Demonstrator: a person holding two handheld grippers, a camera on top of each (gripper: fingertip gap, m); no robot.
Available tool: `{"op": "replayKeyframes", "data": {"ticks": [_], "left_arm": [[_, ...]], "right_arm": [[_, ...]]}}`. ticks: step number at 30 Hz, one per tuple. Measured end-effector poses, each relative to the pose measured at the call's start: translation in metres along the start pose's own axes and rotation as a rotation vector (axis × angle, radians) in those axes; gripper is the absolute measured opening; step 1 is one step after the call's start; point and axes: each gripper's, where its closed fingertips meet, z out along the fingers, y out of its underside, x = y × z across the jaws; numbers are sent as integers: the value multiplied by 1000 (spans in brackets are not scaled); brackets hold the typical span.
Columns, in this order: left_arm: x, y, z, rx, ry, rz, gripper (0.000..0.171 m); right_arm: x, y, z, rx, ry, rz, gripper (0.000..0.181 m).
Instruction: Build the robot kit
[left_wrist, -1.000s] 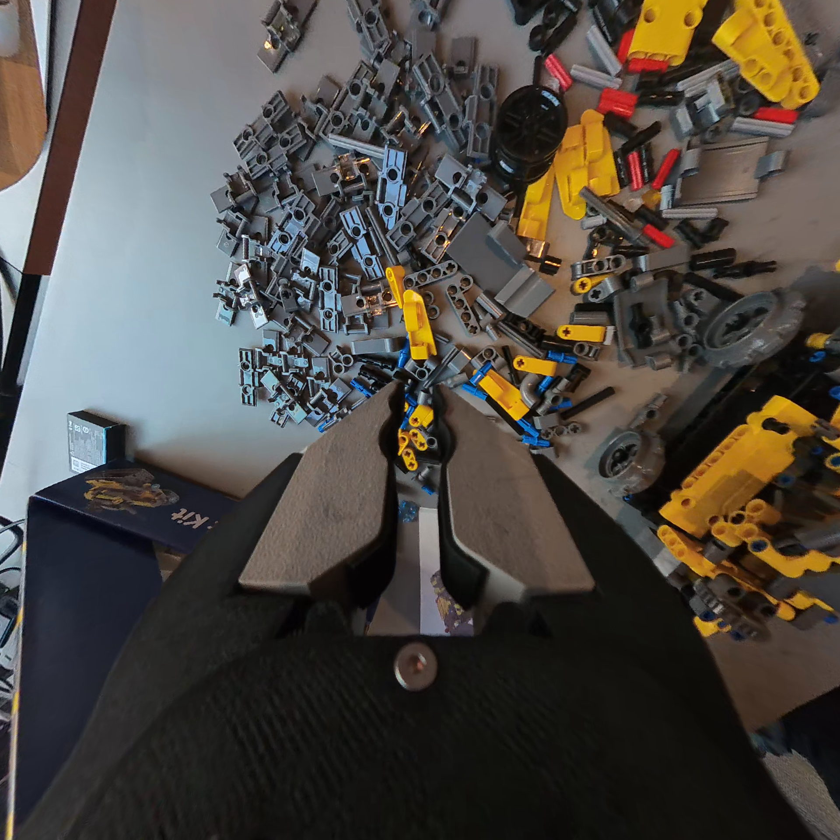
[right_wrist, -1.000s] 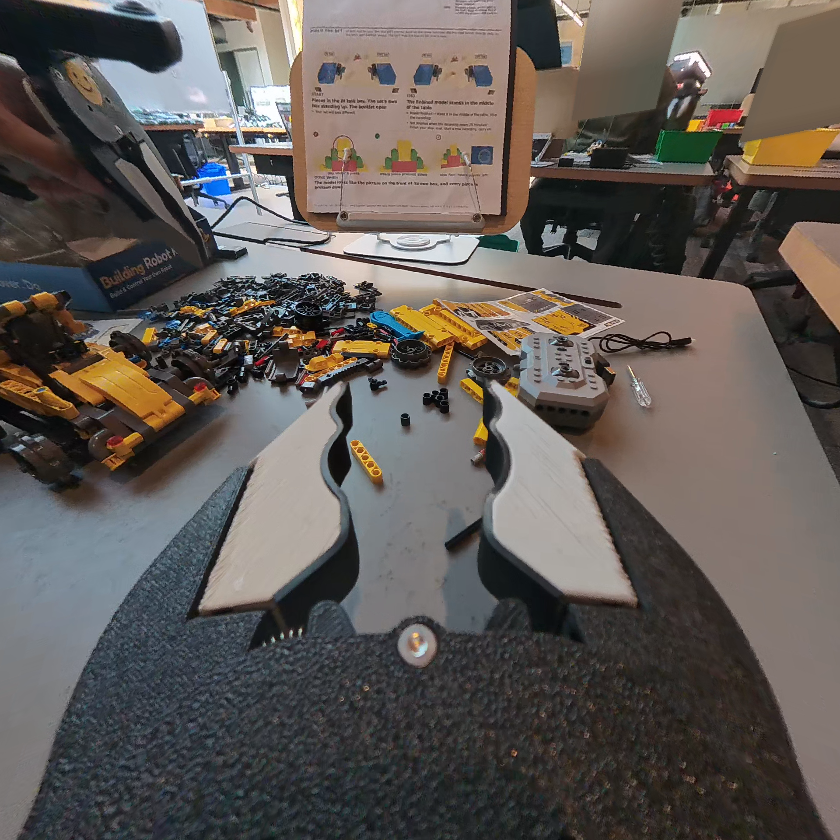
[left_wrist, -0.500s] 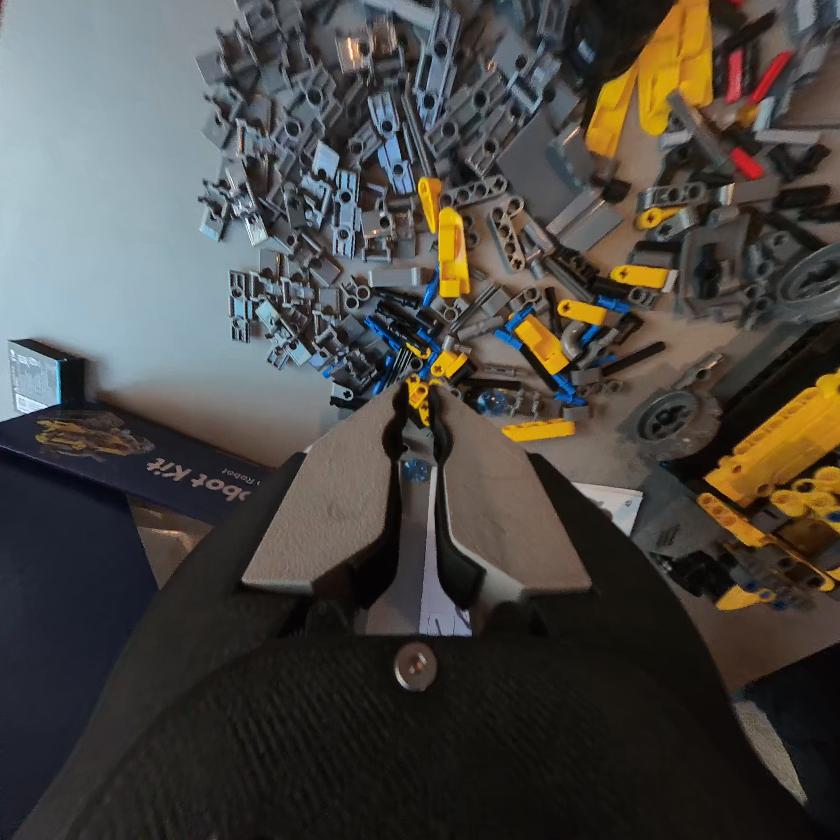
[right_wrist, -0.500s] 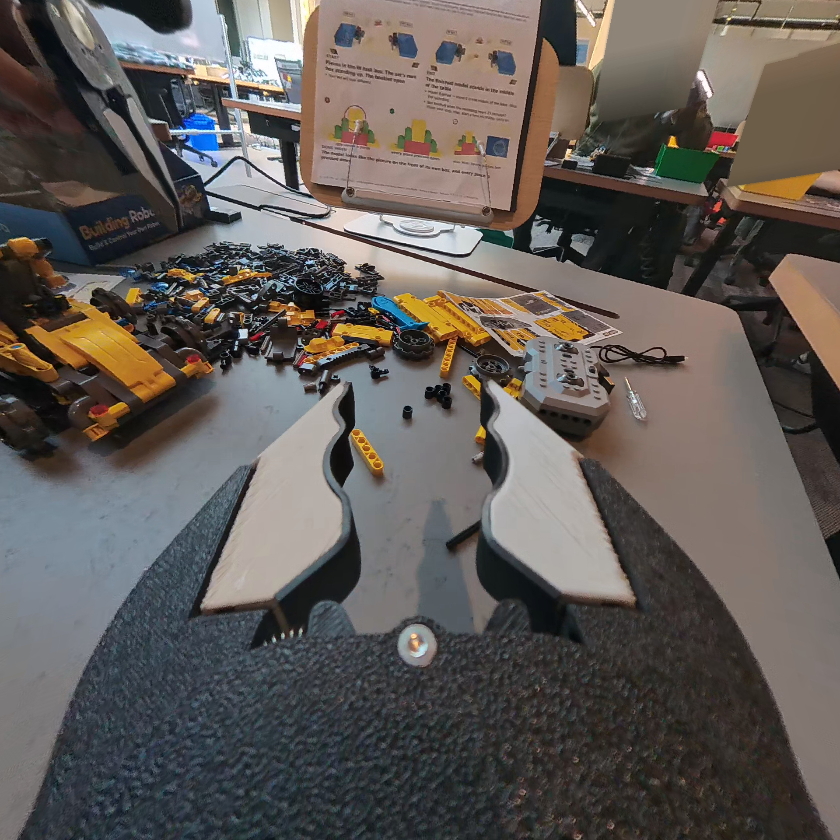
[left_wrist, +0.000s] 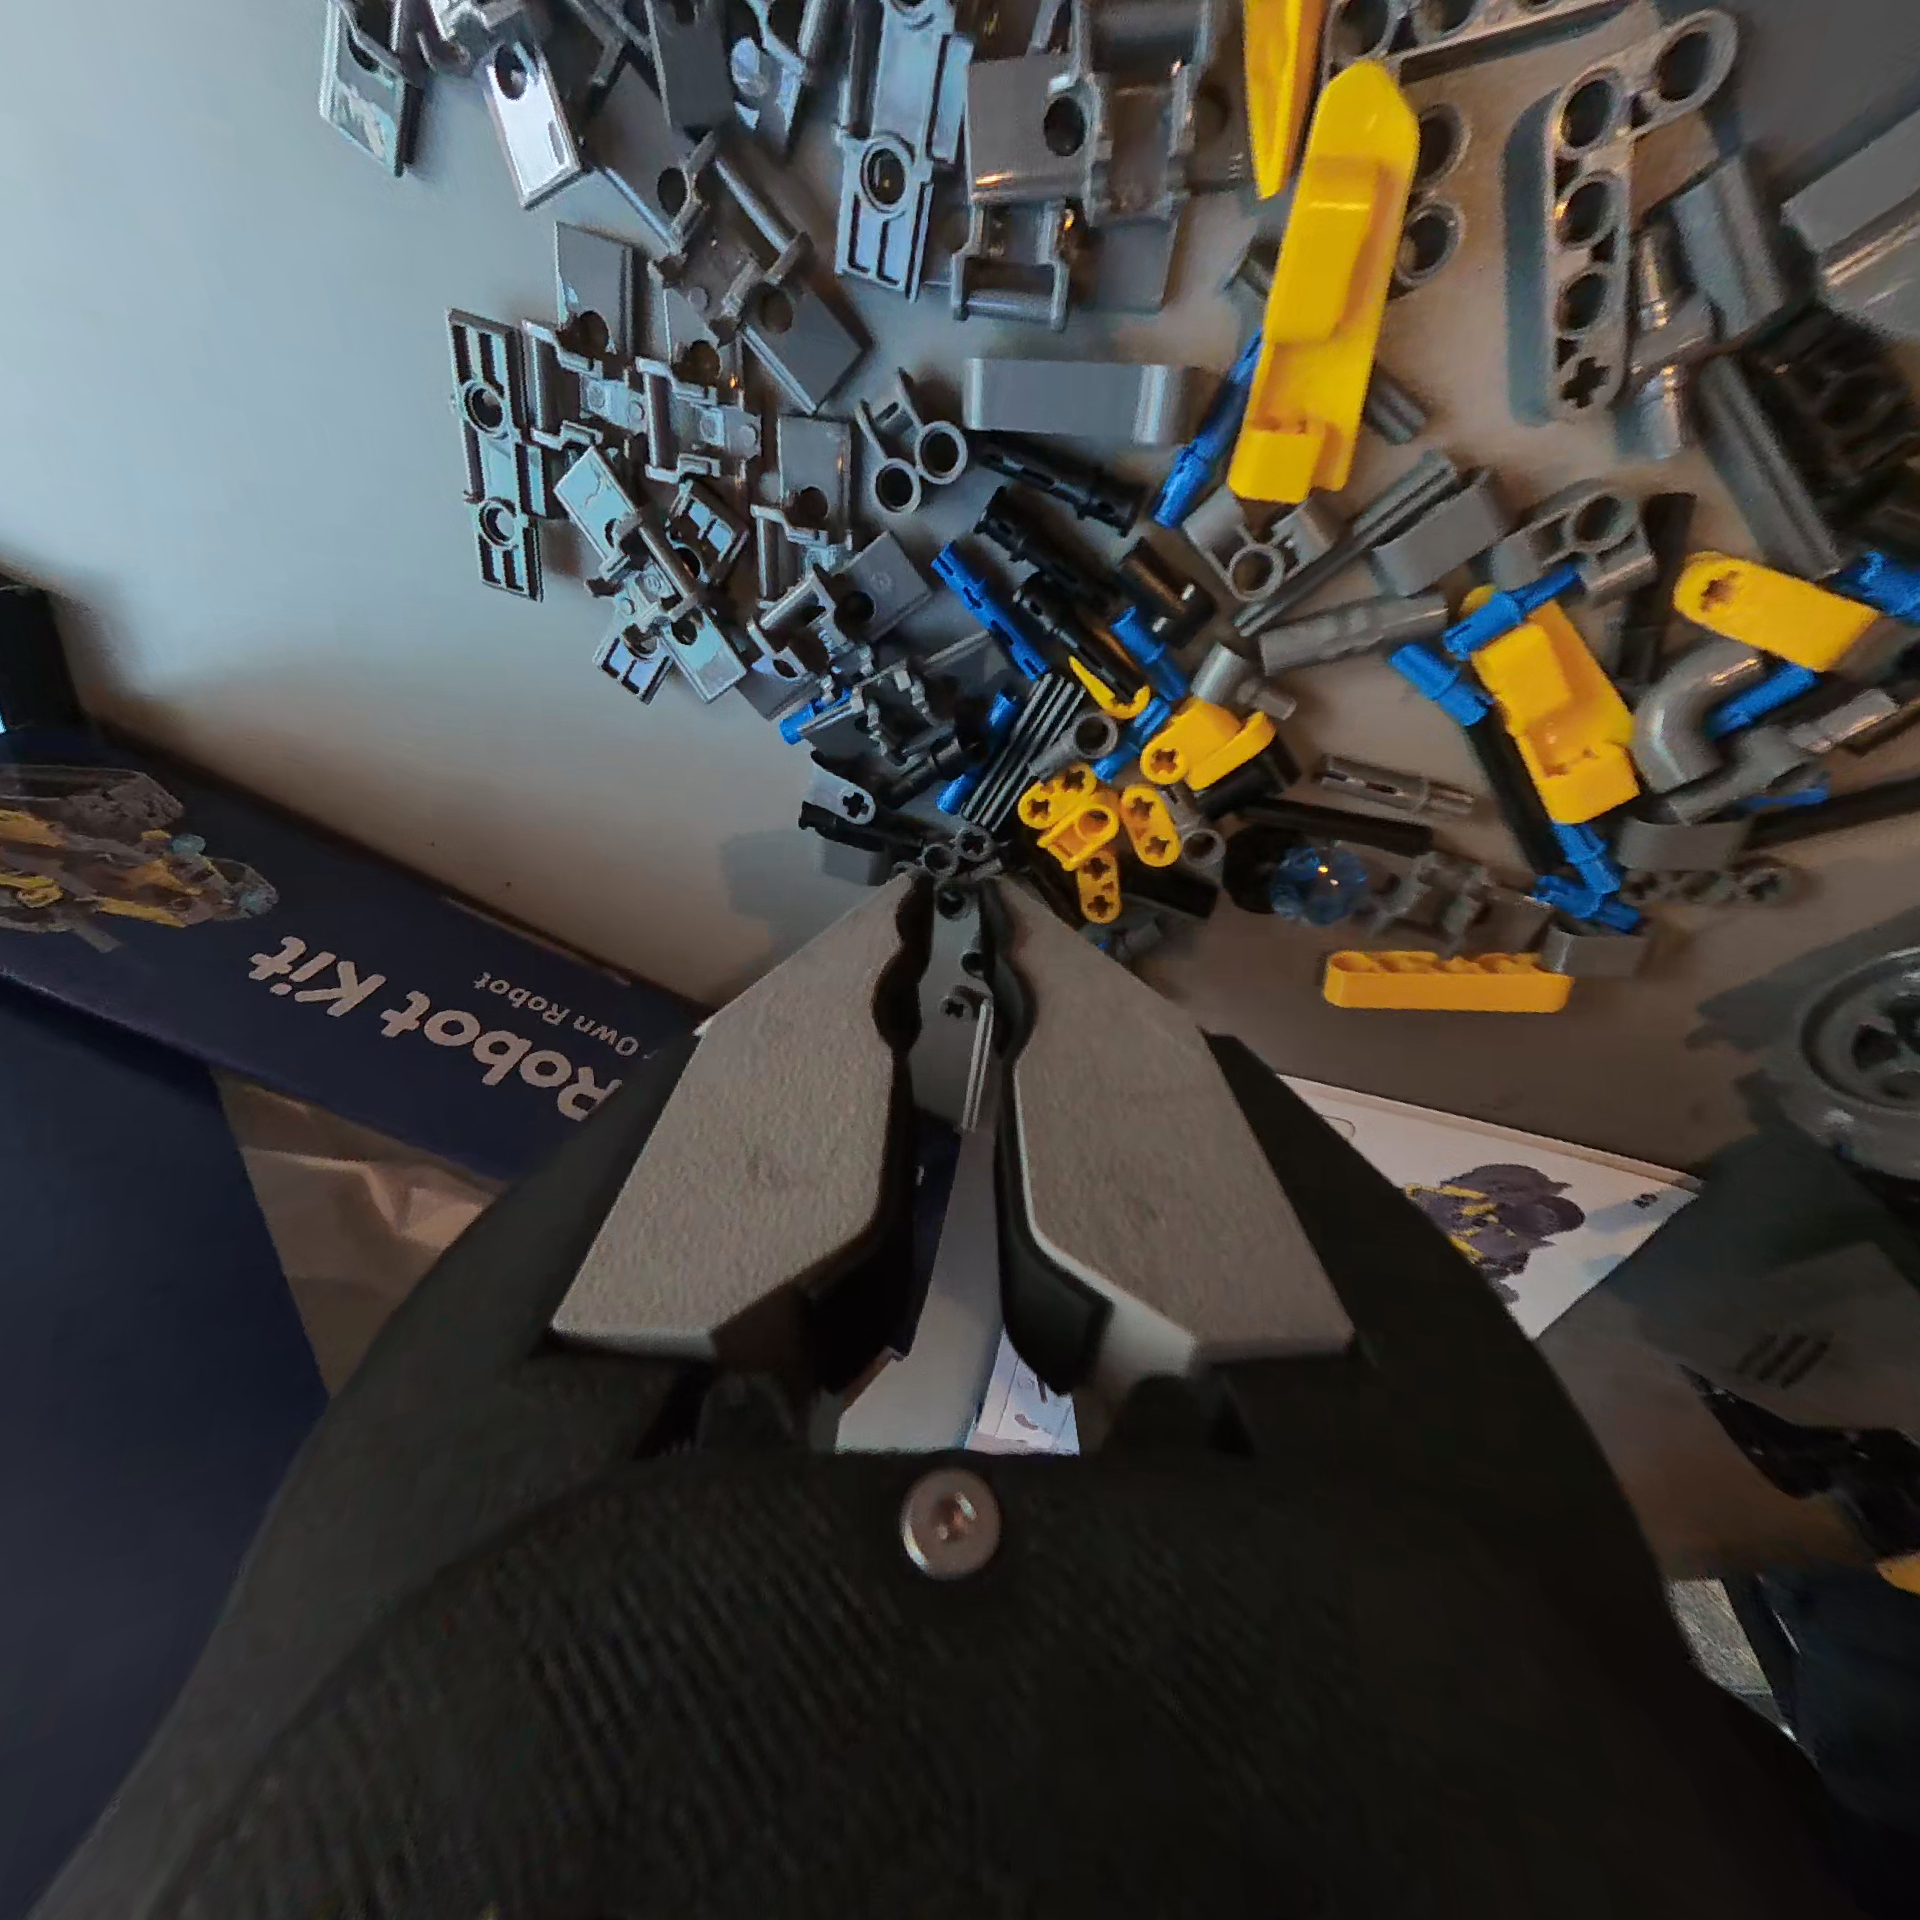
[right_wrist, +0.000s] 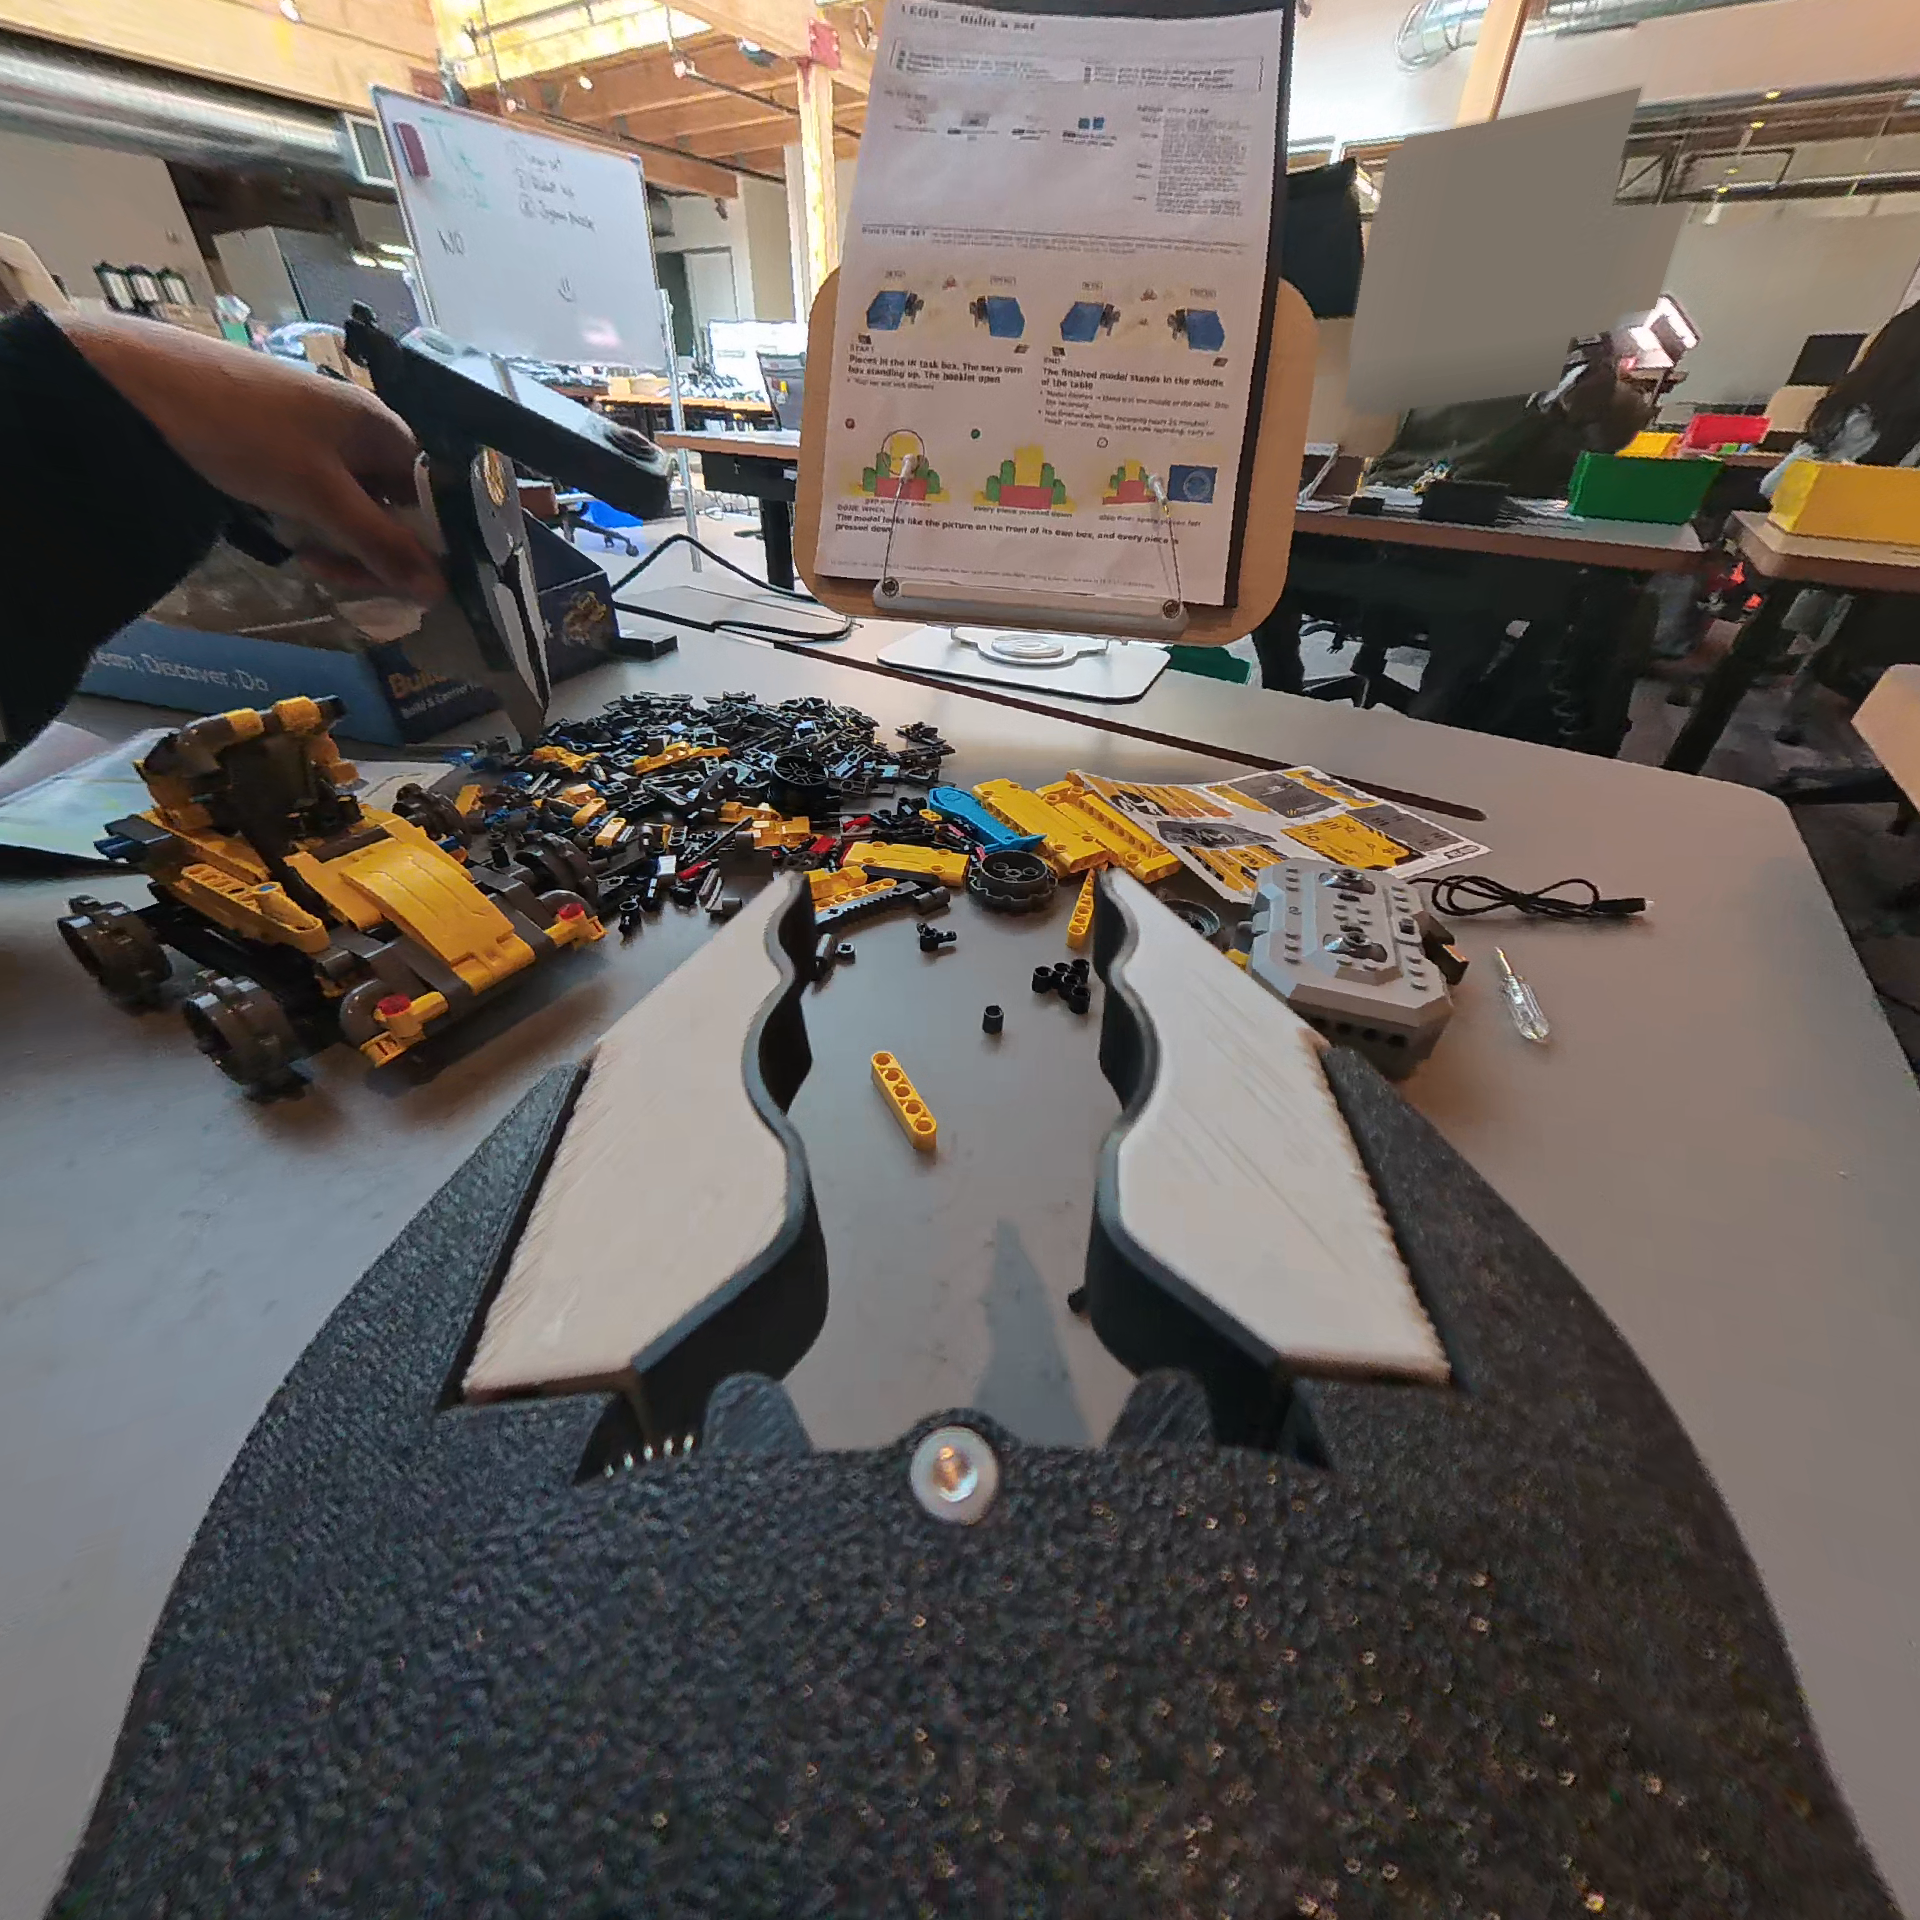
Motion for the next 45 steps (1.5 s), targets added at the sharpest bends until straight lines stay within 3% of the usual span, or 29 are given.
{"op": "replayKeyframes", "data": {"ticks": [10, 17, 29, 45], "left_arm": [[11, 2, 1, -8, 50, 52, 0], [4, -7, -10, 69, 42, 15, 1], [1, -7, 2, 29, 7, 82, 7], [6, -6, 1, 27, 35, 88, 2]], "right_arm": [[1, 3, 2, -15, 9, -7, 53], [2, 4, 2, -23, 15, -7, 52], [2, 3, 1, -14, 8, 2, 52], [2, 3, 1, -16, 8, 6, 52]]}}
